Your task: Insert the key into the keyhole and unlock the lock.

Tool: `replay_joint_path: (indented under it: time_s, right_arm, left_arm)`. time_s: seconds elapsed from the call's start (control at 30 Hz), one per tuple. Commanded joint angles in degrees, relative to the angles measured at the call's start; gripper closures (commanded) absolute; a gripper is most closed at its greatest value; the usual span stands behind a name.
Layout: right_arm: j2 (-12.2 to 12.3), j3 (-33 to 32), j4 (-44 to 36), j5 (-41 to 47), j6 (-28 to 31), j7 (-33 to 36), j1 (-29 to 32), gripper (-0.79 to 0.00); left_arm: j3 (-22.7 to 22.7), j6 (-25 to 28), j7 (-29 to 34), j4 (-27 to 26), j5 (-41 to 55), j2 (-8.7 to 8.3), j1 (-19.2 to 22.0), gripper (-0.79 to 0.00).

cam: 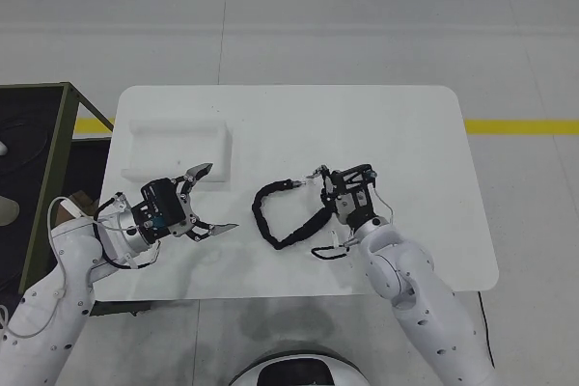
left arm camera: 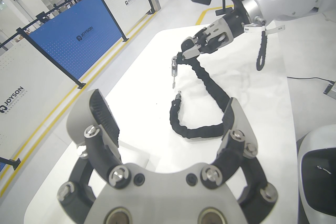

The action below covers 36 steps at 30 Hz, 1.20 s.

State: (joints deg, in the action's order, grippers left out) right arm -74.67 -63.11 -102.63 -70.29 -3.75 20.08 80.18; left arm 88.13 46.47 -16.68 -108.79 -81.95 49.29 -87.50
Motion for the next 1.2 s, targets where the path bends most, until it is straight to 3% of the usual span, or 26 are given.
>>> replay_joint_path:
  time_s: [0.0, 0.23, 0.33, 0.4, 0.53, 1.17]
  right_arm:
    - [-0.08, -0.39, 0.84, 3.32, 0.49, 0.45, -0.54, -0.785]
    - [0.21, -1.75, -0.97, 0.53, 3.3, -0.16, -1.82, -0.785]
    - [0.39, -3.19, -3.0, 0.2, 4.94, -4.42, -1.48, -0.785]
    - [0.38, -3.12, -2.92, 0.07, 4.67, -4.11, -1.53, -0.742]
    - [0.39, -3.2, -3.02, 0.22, 4.97, -4.46, -1.47, -0.784]
    - [0.39, -3.19, -3.0, 0.2, 4.94, -4.42, -1.48, -0.784]
  left_arm:
    - [0.0, 0.0, 0.0, 0.0, 0.0, 0.0, 0.0, -0.785]
    - [0.0, 0.0, 0.0, 0.0, 0.0, 0.0, 0.0, -0.785]
    - [0.0, 0.0, 0.0, 0.0, 0.0, 0.0, 0.0, -0.785]
    - [0.0, 0.0, 0.0, 0.0, 0.0, 0.0, 0.0, -0.784]
    - [0.0, 0.0, 0.0, 0.0, 0.0, 0.0, 0.0, -0.785]
    - [0.0, 0.0, 0.0, 0.0, 0.0, 0.0, 0.0, -0.784]
